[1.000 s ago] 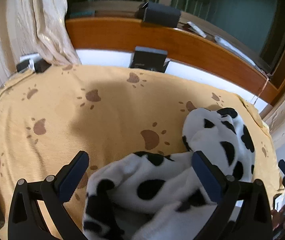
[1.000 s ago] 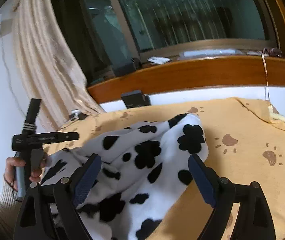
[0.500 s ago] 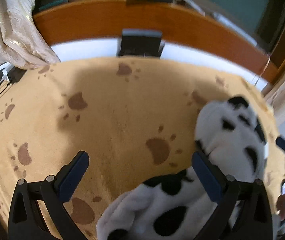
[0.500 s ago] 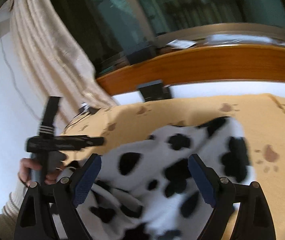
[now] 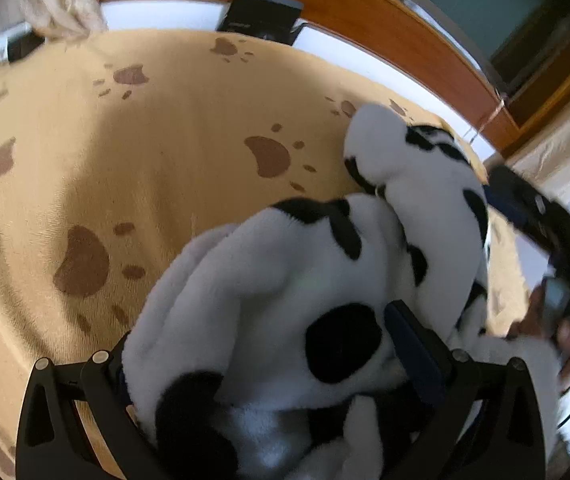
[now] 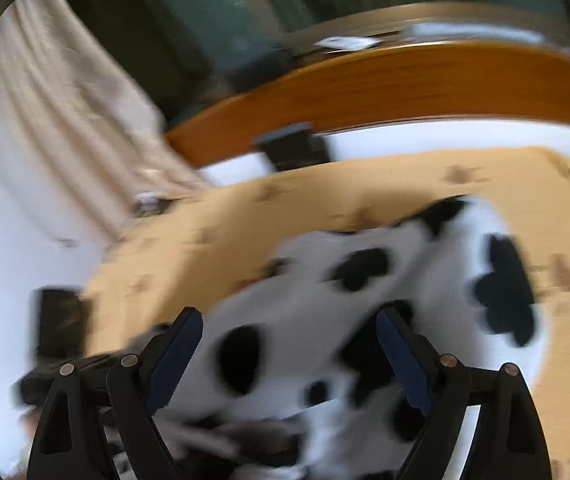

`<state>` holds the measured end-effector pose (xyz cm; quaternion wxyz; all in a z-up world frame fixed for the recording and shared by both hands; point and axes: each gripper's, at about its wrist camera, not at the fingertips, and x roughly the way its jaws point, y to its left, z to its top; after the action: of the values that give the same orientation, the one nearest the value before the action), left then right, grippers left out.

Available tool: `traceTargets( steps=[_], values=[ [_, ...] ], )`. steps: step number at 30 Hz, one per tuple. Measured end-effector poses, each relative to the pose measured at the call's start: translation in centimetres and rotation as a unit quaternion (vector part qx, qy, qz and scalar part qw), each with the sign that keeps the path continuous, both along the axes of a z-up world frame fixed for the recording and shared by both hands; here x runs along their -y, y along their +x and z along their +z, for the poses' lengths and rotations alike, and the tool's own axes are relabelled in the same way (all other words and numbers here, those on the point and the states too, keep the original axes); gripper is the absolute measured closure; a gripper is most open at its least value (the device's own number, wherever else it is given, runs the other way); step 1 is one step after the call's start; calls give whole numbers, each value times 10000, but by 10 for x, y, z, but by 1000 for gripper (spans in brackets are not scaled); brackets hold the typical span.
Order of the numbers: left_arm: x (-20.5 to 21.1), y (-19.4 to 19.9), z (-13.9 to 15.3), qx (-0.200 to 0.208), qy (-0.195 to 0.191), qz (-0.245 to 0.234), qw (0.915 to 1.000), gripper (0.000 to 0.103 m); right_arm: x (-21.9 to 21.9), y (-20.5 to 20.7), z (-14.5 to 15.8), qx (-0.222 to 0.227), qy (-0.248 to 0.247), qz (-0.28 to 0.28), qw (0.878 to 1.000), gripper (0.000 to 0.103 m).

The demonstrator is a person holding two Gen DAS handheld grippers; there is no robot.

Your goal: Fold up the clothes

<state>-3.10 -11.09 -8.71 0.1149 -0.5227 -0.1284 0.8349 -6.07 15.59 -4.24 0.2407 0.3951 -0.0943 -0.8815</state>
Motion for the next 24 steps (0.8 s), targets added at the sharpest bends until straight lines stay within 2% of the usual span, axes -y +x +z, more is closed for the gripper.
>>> traceTargets(
  steps=[1, 4, 10, 12, 13, 16, 19, 24],
  values=[
    [-8, 5, 4, -166, -274, -52, 9995, 0, -1, 0, 0, -16, 87, -84, 9999, 12],
    [-23, 16, 13, -464, -686, -131, 9965, 0, 1, 3, 0, -12, 284, -207, 9994, 12],
    [-44, 19, 29, -705, -1326, -510, 9873, 0, -6, 7, -2, 25, 205, -247, 9995, 12],
    [-38, 8, 28, -483, -1249, -500, 9897, 0, -12, 6, -6, 80, 86, -335, 9994, 12],
    [-33, -3, 24, -163, -1074, -472, 9930, 0, -16, 6, -8, 107, 24, -378, 9992, 12],
    [-26, -26, 17, 412, -819, -474, 9947, 2, -28, 8, -13, 103, -86, -495, 9987, 12],
    [-27, -38, 22, 578, -887, -494, 9932, 4, -42, 11, -14, -18, -162, -669, 9976, 12],
    [-47, -50, 38, 311, -1300, -852, 9874, 4, -69, 7, -15, -130, -327, -1039, 9940, 12]
  ],
)
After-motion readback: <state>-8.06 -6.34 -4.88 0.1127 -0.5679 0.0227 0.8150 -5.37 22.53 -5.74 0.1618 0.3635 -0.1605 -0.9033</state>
